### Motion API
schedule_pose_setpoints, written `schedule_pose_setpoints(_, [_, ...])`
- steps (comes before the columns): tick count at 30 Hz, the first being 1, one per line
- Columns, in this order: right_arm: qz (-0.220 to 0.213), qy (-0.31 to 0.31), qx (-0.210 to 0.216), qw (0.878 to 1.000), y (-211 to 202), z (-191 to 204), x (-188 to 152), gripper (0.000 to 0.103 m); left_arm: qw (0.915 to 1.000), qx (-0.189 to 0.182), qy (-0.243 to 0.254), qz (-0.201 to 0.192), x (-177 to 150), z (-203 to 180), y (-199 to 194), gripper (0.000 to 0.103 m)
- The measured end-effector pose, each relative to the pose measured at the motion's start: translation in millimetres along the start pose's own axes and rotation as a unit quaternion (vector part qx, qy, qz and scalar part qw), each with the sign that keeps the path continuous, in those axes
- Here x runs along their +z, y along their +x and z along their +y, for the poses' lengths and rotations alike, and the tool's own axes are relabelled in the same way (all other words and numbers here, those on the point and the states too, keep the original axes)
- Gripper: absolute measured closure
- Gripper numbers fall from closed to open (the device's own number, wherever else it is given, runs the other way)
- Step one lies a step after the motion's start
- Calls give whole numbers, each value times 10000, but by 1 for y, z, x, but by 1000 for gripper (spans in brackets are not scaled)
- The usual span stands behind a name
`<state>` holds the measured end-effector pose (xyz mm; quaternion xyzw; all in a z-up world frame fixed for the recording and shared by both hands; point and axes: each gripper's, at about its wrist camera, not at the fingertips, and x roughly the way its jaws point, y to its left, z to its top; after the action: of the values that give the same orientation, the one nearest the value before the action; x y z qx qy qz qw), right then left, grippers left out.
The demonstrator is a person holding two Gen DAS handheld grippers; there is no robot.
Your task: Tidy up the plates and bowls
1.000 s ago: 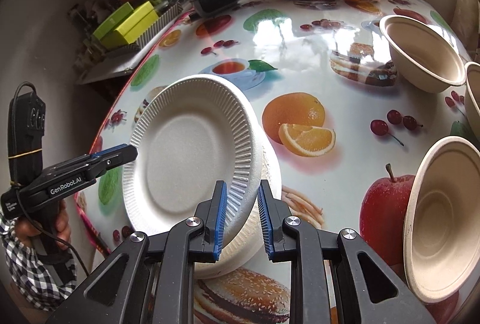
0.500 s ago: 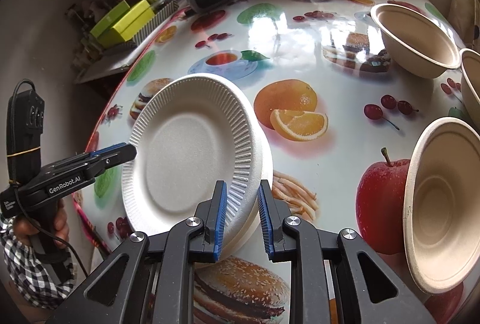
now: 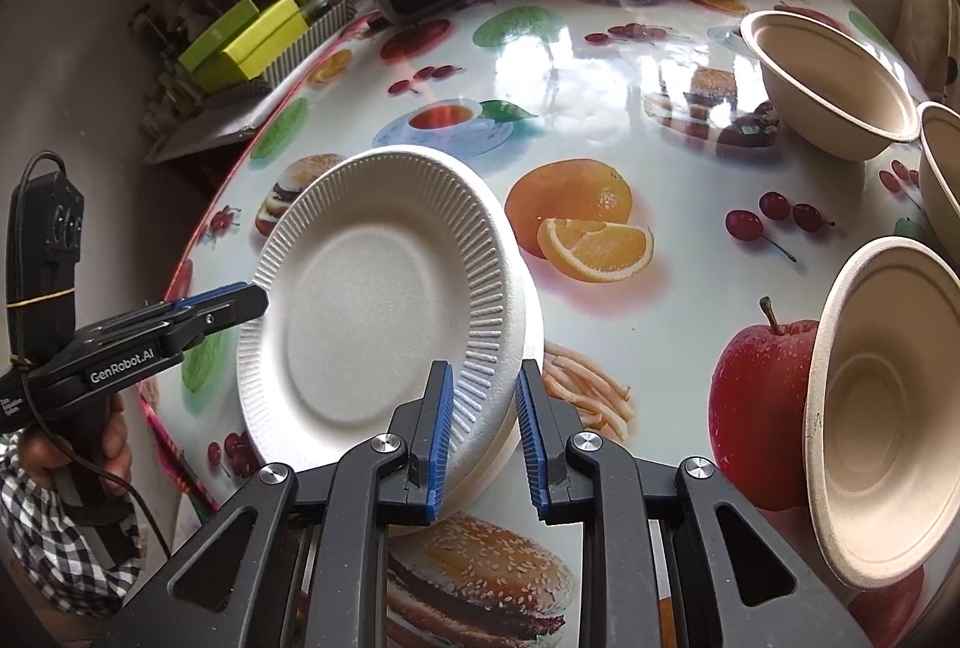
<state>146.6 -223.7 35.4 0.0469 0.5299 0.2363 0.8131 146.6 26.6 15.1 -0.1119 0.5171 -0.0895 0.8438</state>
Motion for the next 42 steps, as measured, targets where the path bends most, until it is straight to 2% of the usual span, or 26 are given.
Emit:
schedule_pose_setpoints(8, [3,-33,-76,10000,0,2,0,81,10000,0,3,-3,0,0,0,79])
schedule_pose_setpoints(10, [3,-51,-132,9999,0,1,1,77,10000,-5,-6,13,-1,0,0,79])
schedule_pose_setpoints(23, [-15,-86,-173,9998,0,2,0,67,10000,-9,-5,-5,-2,1,-1,79])
schedule_pose_setpoints(30, [-106,-92,-255,9996,-3,3,0,61,9999,-45,-27,-86,-2,2,-6,68])
schedule_pose_setpoints(42, [-241,-141,-228,9993,-9,9,-3,59,9998,-3,17,-183,-3,-2,-12,67])
